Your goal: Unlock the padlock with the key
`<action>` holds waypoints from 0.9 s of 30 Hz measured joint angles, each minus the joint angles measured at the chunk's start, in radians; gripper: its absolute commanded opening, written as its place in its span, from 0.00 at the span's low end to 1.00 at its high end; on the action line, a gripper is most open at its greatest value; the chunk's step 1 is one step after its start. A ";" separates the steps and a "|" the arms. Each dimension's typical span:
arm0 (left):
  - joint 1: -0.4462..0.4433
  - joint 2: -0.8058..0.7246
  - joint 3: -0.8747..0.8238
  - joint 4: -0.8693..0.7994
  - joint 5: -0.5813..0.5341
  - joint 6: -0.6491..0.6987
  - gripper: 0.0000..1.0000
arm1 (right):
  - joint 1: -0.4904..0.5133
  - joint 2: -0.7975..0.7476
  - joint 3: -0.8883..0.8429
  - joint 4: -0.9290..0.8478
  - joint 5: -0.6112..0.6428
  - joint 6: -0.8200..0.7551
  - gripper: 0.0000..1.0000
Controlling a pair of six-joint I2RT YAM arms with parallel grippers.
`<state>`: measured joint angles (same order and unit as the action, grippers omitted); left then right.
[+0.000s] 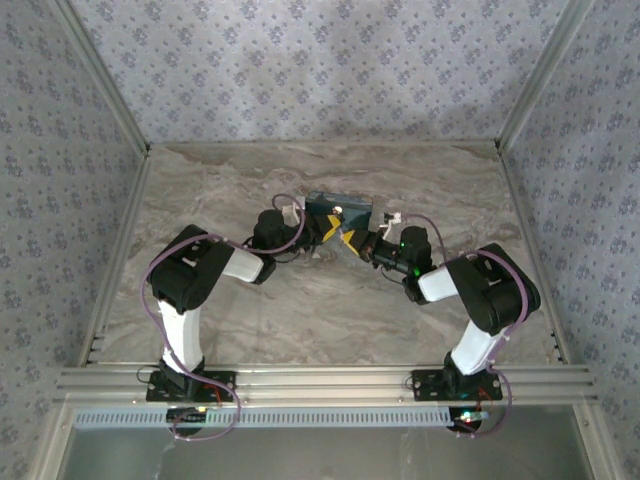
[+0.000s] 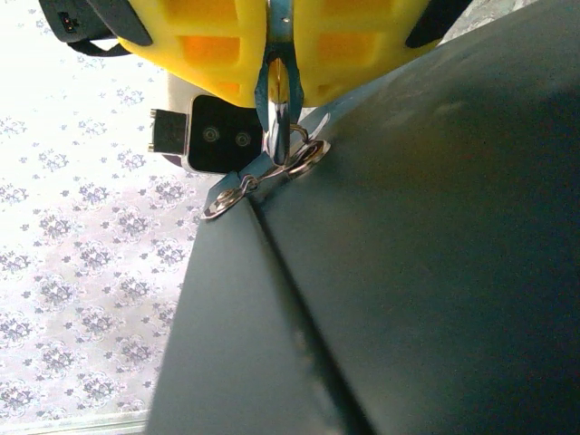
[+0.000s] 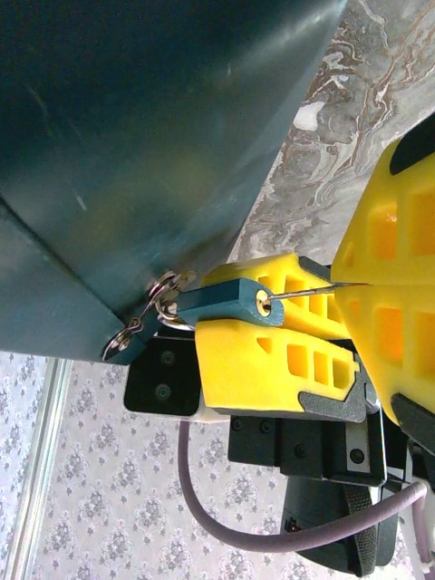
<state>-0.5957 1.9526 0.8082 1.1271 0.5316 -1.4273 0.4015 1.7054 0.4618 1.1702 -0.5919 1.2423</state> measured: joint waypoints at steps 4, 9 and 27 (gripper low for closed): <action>0.000 0.000 0.000 0.001 0.000 -0.004 0.03 | 0.000 0.000 0.000 0.001 0.000 0.000 0.00; 0.000 0.000 0.000 0.004 0.000 -0.007 0.03 | 0.000 0.018 0.000 0.010 0.000 0.003 0.00; 0.000 0.010 -0.008 0.027 0.005 -0.007 0.03 | 0.000 0.008 -0.021 0.046 0.000 0.025 0.00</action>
<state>-0.5957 1.9621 0.8005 1.1545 0.5365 -1.4342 0.4015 1.7130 0.4412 1.2163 -0.5922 1.2675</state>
